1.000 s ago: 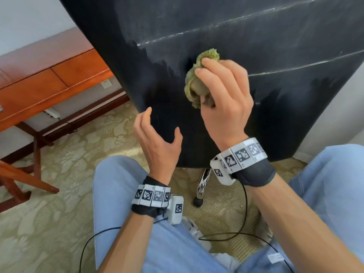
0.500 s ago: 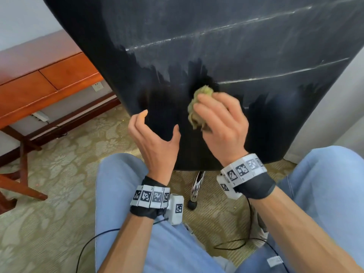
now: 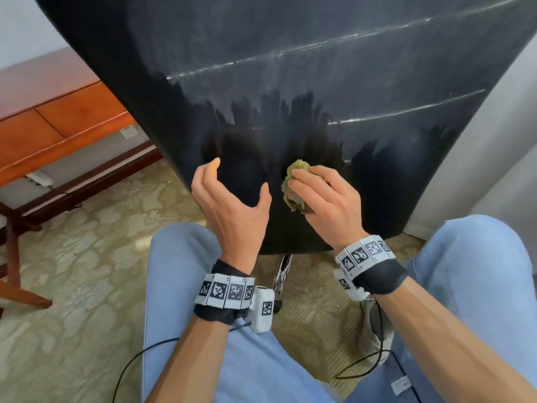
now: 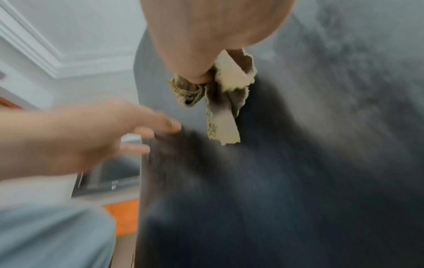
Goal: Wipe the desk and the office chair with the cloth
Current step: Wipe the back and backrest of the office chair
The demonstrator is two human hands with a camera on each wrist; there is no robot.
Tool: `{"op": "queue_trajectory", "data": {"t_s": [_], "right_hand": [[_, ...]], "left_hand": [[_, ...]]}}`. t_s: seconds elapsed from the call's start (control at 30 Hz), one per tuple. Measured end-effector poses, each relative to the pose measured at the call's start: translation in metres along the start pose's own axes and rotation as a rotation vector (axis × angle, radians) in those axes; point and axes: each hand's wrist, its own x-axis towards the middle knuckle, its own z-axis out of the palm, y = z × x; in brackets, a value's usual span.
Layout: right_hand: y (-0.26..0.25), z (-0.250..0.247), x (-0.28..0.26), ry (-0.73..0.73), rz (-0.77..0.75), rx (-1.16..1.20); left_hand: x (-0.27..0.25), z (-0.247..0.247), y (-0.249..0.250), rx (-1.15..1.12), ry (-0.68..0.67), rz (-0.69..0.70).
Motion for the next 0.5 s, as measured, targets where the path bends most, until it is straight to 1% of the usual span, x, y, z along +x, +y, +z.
{"op": "queue_trajectory", "data": {"t_s": [0.03, 0.13, 0.17, 0.23, 0.3, 0.4, 0.43, 0.5], "right_hand": [[0.0, -0.007, 0.009, 0.059, 0.005, 0.006], [0.002, -0.032, 0.051, 0.343, 0.054, 0.002], [0.005, -0.039, 0.064, 0.414, 0.073, -0.003], [0.014, -0.045, 0.081, 0.483, 0.105, -0.019], [0.022, -0.039, 0.082, 0.489, 0.147, -0.026], [0.018, -0.016, 0.053, 0.44, 0.196, 0.017], [0.016, -0.008, 0.036, 0.387, 0.192, 0.033], [0.014, 0.003, 0.003, 0.22, 0.161, 0.04]], "left_hand": [[0.0, 0.0, 0.001, 0.0, 0.001, 0.001], [0.0, 0.001, 0.004, -0.01, 0.007, -0.013], [0.0, 0.001, 0.005, -0.014, 0.011, -0.018], [-0.001, 0.001, 0.006, -0.02, 0.013, -0.022], [-0.002, 0.001, 0.008, -0.026, 0.006, -0.013], [-0.003, 0.002, 0.007, -0.005, -0.003, 0.01], [-0.003, 0.003, 0.006, 0.007, -0.008, 0.013], [-0.004, 0.004, 0.005, 0.02, -0.019, 0.003]]}}
